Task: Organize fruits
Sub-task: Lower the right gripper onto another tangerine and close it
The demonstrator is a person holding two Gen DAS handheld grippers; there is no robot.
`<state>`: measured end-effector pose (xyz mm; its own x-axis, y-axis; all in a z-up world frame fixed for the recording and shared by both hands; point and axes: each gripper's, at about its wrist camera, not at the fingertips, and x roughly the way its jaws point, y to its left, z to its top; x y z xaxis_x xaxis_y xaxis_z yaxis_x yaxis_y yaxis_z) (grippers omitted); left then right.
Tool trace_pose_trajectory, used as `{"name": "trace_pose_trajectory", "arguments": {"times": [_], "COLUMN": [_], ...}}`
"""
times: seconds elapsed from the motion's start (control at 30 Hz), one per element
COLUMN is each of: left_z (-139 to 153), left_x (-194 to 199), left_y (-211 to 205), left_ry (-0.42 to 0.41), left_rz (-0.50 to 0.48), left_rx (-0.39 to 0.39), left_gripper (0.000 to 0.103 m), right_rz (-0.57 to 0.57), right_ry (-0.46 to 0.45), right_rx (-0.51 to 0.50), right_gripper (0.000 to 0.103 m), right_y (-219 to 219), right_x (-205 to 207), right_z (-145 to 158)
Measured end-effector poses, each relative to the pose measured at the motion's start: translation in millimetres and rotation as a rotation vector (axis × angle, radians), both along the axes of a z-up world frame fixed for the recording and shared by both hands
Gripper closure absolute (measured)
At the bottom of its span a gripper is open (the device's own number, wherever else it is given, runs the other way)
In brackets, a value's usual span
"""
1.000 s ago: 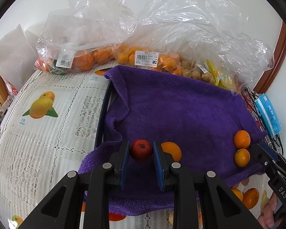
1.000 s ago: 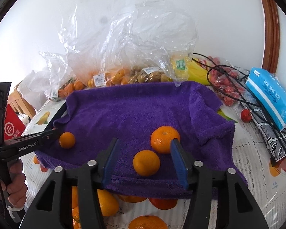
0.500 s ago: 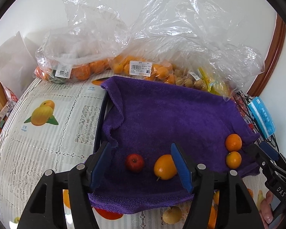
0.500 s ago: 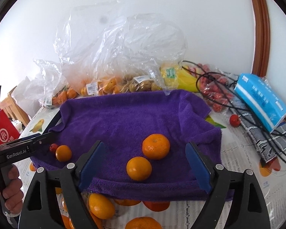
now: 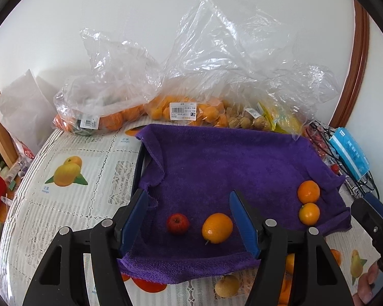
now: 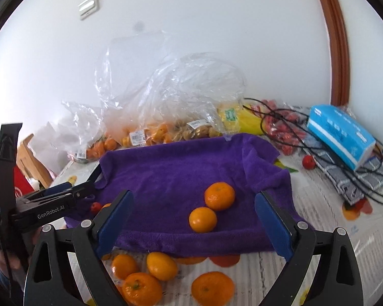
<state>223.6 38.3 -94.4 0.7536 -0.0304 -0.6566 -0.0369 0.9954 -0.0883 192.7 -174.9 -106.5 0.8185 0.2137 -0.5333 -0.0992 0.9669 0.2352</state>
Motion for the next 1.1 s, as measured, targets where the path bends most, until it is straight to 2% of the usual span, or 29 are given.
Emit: {"name": "trace_pose_trajectory", "arguments": {"times": [0.17,0.3,0.37,0.5,0.53,0.63,0.73,0.9,1.03,1.1], "left_z": [6.6,9.3,9.7,8.2,7.8,6.7,5.5,3.7,3.2,3.0], "left_x": [-5.0,-7.4,-7.1,-6.6,-5.9,-4.7,-4.0,-3.0,-2.6,-2.2], "left_y": [1.7,4.0,5.1,9.0,10.5,13.5,15.5,14.7,12.1,11.3], "left_ry": [-0.017,-0.017,-0.01,0.014,0.02,0.032,0.04,0.051,0.056,0.059], "left_rz": [-0.002,-0.013,-0.013,-0.012,-0.01,-0.005,-0.003,-0.002,-0.007,-0.01], "left_rx": [-0.02,-0.052,-0.058,-0.089,-0.099,-0.119,-0.132,-0.133,-0.126,-0.125], "left_gripper": [0.039,0.039,0.039,0.039,0.038,0.038,0.038,0.038,0.038,0.038], "right_rz": [-0.032,-0.044,-0.044,-0.042,-0.047,-0.031,-0.01,-0.01,-0.006,-0.016], "right_ry": [0.091,0.111,0.116,0.149,0.171,0.232,0.258,0.278,0.304,0.299], "right_rx": [0.028,0.018,-0.004,-0.078,-0.094,-0.07,-0.033,-0.118,-0.09,-0.108], "right_gripper": [0.008,0.009,0.012,0.025,0.031,0.045,0.045,0.045,0.045,0.045], "right_y": [-10.8,-14.7,-13.1,-7.8,-6.8,-9.5,-10.3,1.9,1.5,2.9], "right_x": [-5.6,-16.8,-24.4,-33.0,-33.1,-33.8,-35.5,-33.9,-29.3,-27.9], "right_z": [0.7,-3.8,-7.7,-19.0,-22.6,-34.3,-44.5,-58.7,-67.1,-69.6]}}
